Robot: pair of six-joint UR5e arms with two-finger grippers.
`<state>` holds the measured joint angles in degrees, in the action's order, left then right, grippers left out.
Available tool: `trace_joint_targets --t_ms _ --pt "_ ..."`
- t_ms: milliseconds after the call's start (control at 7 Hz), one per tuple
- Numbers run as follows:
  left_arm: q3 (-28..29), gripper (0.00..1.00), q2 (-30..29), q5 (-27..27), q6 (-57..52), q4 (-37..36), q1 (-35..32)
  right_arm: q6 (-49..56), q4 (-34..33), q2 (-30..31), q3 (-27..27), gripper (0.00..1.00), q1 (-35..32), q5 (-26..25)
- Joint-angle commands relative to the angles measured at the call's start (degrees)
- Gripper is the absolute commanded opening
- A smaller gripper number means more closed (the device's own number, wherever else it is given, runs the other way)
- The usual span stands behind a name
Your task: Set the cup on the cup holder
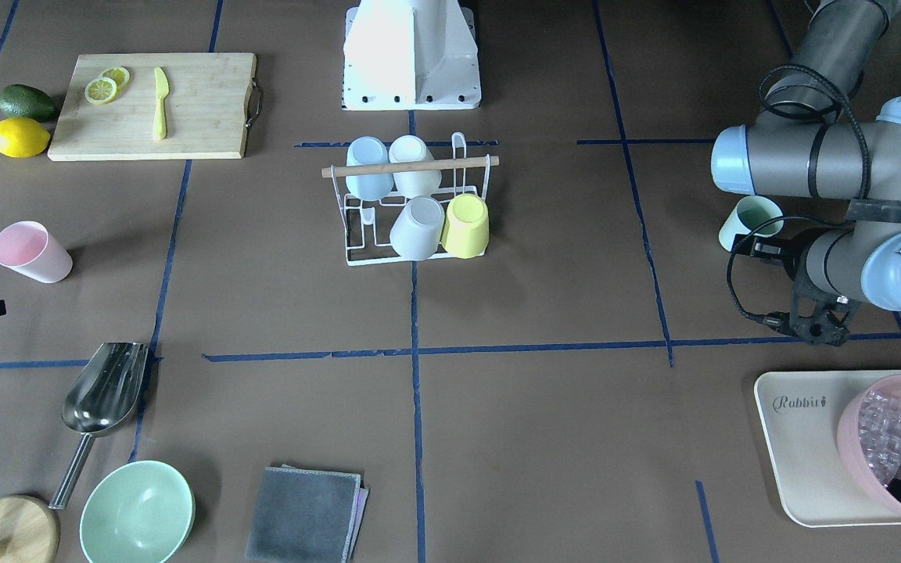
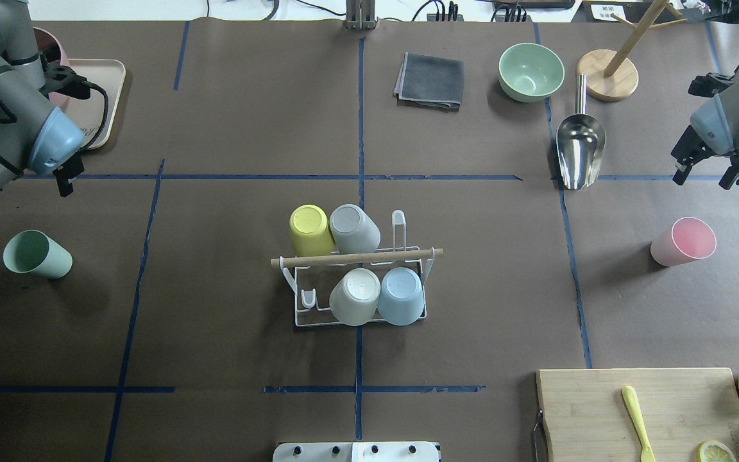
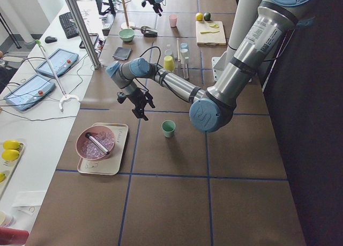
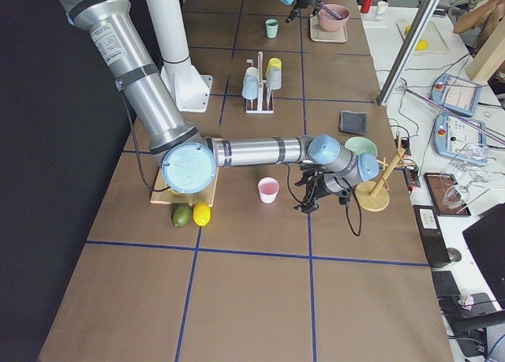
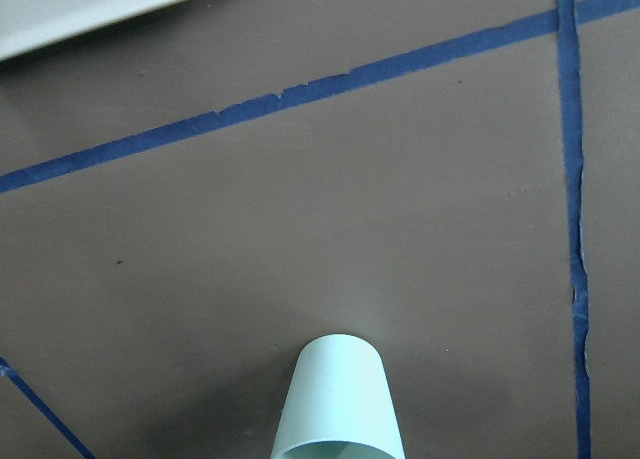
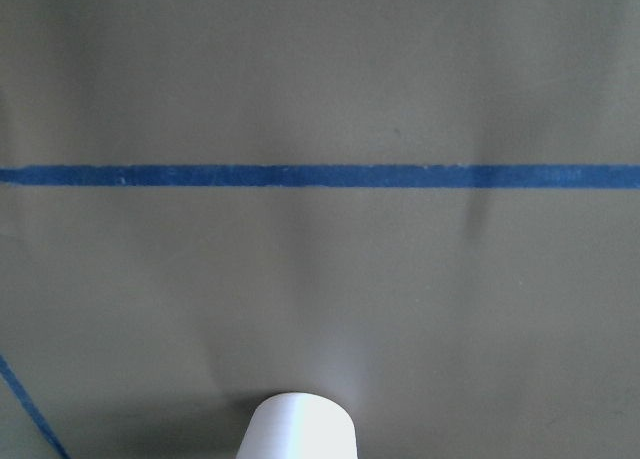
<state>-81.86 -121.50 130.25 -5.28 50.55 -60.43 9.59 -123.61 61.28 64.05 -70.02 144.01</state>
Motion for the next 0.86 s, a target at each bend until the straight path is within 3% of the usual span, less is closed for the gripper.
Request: trace_joint_targets --t_ms 0,429,714 --pt "3.4 1.0 -0.1 0.0 -0.1 0.0 1.7 2.8 -3.5 -0.8 -0.9 1.0 0.2 1.3" --pt "4.3 1.0 0.1 0.1 -0.1 0.2 3.6 2.8 -7.2 -0.8 -1.0 1.0 3.8 1.5" --pt "5.6 1.0 0.3 2.9 0.0 0.2 4.5 2.8 -8.3 -0.6 -0.9 1.0 5.6 1.5"
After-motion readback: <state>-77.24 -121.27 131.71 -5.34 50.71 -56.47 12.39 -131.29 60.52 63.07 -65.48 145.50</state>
